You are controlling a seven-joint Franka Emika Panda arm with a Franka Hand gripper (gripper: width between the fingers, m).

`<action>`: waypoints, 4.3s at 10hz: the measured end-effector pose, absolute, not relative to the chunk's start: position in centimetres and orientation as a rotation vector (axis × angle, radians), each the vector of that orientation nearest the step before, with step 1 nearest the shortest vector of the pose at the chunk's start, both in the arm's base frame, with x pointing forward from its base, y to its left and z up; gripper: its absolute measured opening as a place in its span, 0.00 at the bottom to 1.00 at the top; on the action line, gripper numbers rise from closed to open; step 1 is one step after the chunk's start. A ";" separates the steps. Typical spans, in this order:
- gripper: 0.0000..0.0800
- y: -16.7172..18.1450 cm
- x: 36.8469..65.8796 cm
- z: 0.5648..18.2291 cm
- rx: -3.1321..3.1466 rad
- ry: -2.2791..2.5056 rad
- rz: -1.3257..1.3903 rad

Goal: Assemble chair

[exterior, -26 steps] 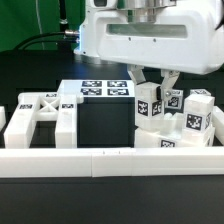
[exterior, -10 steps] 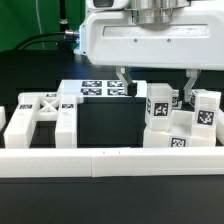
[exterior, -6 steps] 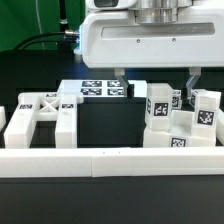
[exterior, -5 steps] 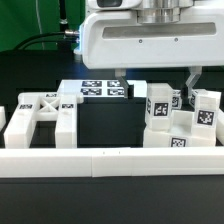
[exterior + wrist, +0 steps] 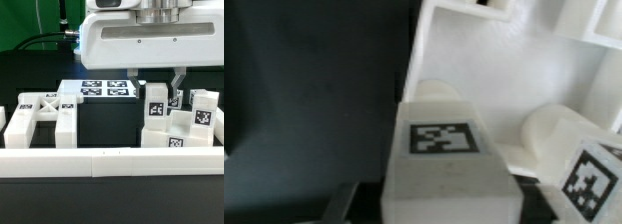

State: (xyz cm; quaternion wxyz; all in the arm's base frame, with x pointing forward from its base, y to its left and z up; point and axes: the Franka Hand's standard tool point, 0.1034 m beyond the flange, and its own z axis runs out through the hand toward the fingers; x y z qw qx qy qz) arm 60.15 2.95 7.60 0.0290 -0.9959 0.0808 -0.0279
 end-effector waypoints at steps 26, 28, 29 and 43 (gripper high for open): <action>0.81 5.3 59.8 7.2 -2.653 1.483 0.016; 0.81 5.3 59.8 7.3 -2.790 1.221 -0.002; 0.81 5.2 59.8 7.3 -2.853 1.073 -0.011; 0.36 5.3 59.9 7.3 -2.396 1.910 -0.013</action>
Offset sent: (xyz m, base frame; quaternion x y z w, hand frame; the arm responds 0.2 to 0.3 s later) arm -0.0003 0.0023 -0.0012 0.0057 -0.0082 0.2331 0.9724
